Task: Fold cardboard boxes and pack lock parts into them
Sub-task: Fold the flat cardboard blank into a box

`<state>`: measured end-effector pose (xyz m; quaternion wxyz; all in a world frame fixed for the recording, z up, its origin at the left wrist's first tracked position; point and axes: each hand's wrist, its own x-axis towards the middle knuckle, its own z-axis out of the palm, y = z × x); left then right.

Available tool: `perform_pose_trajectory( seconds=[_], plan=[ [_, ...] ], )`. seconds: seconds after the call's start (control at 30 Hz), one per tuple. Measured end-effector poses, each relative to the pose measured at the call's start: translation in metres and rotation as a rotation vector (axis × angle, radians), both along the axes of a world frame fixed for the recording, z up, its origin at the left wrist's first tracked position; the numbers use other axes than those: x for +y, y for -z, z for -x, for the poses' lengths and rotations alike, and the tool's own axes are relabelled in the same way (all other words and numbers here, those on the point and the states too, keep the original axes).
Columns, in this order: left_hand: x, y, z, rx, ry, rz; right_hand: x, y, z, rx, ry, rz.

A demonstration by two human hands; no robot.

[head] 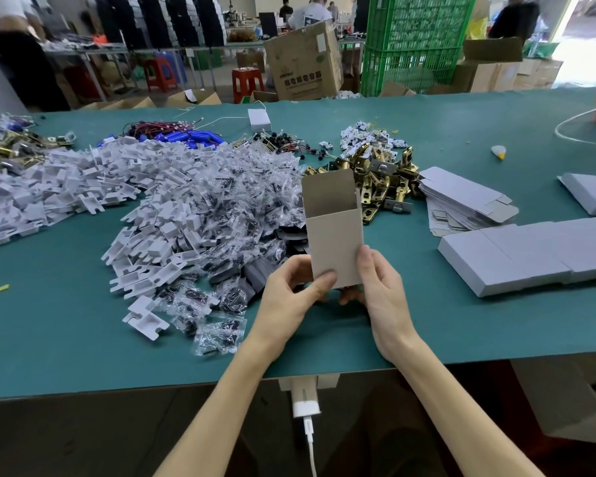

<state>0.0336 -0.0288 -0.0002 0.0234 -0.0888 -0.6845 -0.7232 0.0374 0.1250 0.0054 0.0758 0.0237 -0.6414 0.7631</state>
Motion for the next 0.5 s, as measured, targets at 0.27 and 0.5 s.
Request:
perform_pose_trajectory(
  seconds=[0.27,0.5],
  plan=[
    [-0.002,-0.0036,-0.0015,-0.06,-0.094,-0.116,-0.0028,0.0037,-0.001,-0.024,-0.008,-0.19],
    [-0.0026,-0.0028,-0.0017,-0.091,-0.104,-0.141,-0.0044,0.0005,-0.0029,-0.02,-0.009,-0.246]
  ],
)
